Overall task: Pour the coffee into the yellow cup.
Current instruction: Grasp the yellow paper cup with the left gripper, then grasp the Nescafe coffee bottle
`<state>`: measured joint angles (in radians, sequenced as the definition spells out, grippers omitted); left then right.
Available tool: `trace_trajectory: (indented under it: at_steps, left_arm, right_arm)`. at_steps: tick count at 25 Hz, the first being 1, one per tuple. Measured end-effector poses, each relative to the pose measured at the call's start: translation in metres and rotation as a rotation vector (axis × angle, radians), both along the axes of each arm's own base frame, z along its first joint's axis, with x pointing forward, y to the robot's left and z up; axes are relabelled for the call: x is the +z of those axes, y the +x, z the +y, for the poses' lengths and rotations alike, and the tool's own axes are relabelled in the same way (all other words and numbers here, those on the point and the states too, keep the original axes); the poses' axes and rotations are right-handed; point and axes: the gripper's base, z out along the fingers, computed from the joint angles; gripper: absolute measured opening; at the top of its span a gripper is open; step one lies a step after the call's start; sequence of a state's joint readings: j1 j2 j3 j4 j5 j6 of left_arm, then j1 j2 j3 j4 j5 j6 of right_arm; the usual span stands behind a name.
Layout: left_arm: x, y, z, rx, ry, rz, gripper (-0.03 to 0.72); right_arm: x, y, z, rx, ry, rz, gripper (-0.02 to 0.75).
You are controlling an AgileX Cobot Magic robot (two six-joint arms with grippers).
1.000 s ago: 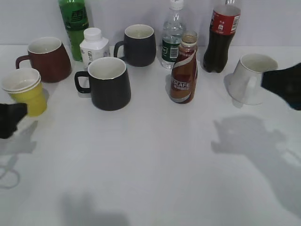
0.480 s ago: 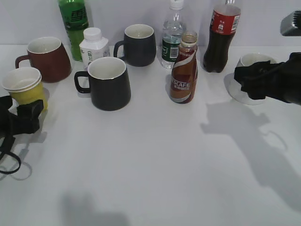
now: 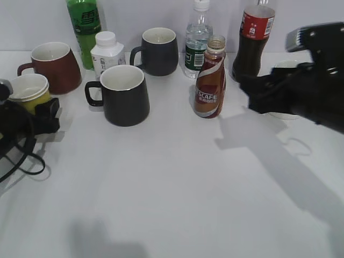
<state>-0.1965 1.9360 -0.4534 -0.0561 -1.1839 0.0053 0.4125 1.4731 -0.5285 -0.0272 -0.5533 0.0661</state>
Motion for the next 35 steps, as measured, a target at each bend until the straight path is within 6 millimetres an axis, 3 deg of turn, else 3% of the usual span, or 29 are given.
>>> trace_trajectory:
  at_steps: [4, 10, 14, 23, 35]
  left_arm:
    - [-0.004, 0.013, -0.003, -0.012, 0.0, -0.011, 0.561]
    - [-0.013, 0.016, -0.005, -0.022, 0.005, -0.001, 0.41]
    - [-0.013, 0.014, -0.007, -0.054, 0.009, -0.004, 0.403]
    - [-0.009, -0.024, -0.009, -0.16, 0.028, 0.039, 0.402]
    - [-0.006, -0.06, -0.039, -0.578, -0.022, 0.101, 0.4]
  right_arm:
    - [-0.017, 0.01, 0.01, 0.057, 0.039, -0.058, 0.548]
    - [-0.051, 0.021, 0.019, 0.097, 0.058, -0.072, 0.599]
    - [-0.064, 0.03, 0.027, 0.145, 0.055, -0.082, 0.6]
    - [-0.074, 0.059, 0.042, 0.169, 0.059, -0.112, 0.601]
    - [-0.092, 0.099, 0.064, 0.209, 0.08, -0.098, 0.581]
